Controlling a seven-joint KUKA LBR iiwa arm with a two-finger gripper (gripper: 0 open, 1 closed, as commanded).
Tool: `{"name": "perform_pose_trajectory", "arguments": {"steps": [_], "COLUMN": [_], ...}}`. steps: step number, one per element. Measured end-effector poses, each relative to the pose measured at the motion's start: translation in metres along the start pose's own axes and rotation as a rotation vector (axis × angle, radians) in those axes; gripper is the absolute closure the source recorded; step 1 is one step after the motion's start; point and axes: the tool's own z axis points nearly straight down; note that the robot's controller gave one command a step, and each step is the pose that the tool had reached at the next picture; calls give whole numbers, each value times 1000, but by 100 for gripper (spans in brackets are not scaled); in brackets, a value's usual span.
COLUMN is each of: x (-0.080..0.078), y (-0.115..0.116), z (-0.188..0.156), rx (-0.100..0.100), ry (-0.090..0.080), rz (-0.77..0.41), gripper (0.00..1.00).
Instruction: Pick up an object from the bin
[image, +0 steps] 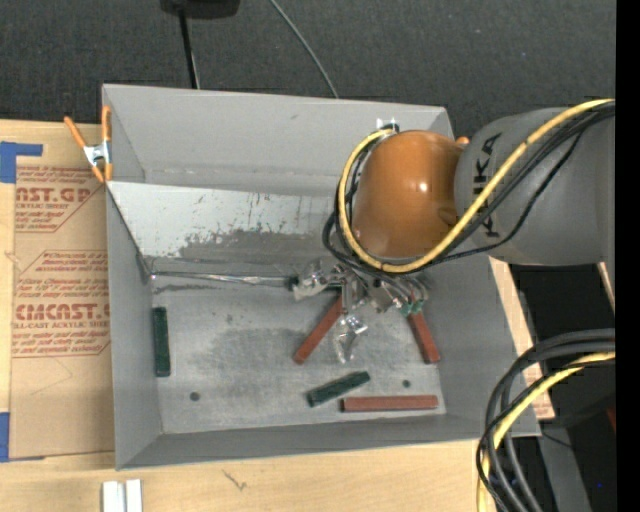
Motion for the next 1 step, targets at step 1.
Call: {"name": "perform_pose_trajectory", "arguments": {"steps": [1], "x": [-10], "y": [-5], "z": [42], "rx": [1], "ry": [0], "rz": [-220], "gripper": [0]}}
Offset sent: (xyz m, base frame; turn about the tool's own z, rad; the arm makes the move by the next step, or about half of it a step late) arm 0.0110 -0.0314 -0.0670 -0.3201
